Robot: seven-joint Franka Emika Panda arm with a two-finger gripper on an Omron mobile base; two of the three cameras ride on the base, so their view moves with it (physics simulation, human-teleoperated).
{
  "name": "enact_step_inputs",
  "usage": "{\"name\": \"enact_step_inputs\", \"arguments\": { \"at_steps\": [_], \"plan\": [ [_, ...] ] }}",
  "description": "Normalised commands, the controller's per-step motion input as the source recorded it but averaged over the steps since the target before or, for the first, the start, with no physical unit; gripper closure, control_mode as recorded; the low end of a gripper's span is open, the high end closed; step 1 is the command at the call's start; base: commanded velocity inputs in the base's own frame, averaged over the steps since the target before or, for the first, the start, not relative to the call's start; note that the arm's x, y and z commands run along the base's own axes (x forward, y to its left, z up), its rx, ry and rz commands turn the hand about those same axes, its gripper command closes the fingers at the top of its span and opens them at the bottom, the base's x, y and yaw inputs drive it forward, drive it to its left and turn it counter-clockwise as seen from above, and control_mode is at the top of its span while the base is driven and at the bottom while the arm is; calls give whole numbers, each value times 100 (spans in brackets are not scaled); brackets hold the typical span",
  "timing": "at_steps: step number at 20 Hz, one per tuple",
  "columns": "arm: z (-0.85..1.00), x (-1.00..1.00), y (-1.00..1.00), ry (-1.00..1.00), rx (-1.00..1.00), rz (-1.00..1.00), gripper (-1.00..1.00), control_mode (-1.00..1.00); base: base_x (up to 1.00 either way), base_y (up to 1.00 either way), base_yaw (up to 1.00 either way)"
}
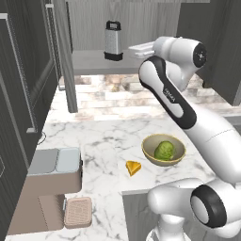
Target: Pick the cheese from the fridge and the cheese grater from the cabinet and place them next to the salad bowl.
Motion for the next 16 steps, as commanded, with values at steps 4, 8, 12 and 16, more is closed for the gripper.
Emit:
{"name": "enact_step_inputs", "arguments": {
  "at_steps": [4,8,12,16],
  "plan": [
    [0,10,0,0,2,1,-100,-100,0,0,0],
    [0,20,0,0,3,1,-100,-100,0,0,0],
    [0,30,0,0,3,1,-100,-100,0,0,0],
    [0,31,0,0,2,1,-100,-100,0,0,0]
  ]
}}
